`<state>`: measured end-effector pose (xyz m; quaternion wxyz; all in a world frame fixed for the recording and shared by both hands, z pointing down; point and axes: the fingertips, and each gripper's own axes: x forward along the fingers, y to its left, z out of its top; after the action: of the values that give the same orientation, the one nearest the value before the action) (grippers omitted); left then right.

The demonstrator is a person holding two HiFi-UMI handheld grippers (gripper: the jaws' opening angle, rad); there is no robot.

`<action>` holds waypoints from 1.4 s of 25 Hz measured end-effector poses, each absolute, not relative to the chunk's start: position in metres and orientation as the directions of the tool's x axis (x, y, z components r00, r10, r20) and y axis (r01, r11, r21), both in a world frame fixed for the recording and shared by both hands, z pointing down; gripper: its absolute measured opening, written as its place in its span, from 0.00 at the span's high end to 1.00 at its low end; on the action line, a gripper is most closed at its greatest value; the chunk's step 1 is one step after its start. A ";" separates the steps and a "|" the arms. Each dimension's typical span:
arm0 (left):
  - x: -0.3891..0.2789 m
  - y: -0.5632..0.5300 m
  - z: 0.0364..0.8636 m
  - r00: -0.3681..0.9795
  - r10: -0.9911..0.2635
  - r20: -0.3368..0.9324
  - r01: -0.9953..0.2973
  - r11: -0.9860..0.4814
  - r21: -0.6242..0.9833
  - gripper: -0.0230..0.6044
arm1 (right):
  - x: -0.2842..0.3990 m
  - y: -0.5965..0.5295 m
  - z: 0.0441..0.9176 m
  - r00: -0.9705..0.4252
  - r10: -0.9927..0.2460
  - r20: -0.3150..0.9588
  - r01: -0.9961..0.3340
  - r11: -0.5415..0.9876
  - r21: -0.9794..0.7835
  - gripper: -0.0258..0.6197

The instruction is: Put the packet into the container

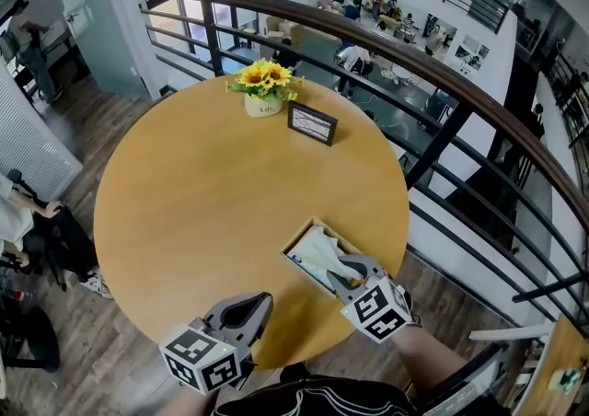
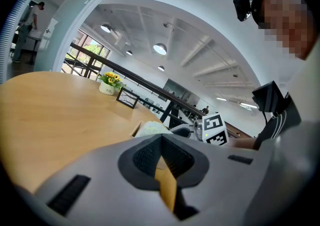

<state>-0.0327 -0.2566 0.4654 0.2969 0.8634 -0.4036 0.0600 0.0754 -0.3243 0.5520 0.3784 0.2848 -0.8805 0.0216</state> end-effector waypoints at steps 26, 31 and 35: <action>-0.044 -0.246 0.466 0.674 -0.655 0.343 -0.726 -0.499 0.473 0.95 | 0.072 -0.333 0.588 -0.496 -0.369 0.786 -0.533 0.844 0.060 0.82; -0.046 -0.242 0.465 0.682 -0.643 0.347 -0.720 -0.507 0.474 0.95 | 0.073 -0.336 0.589 -0.503 -0.383 0.774 -0.578 0.815 0.027 0.81; -0.049 -0.240 0.462 0.686 -0.640 0.346 -0.718 -0.514 0.470 0.95 | 0.071 -0.337 0.592 -0.497 -0.389 0.775 -0.580 0.814 0.036 0.75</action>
<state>-0.0493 -0.2395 0.4617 0.3000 0.8676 -0.3913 0.0643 0.0712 -0.3369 0.5918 0.4141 0.2826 -0.8575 0.1152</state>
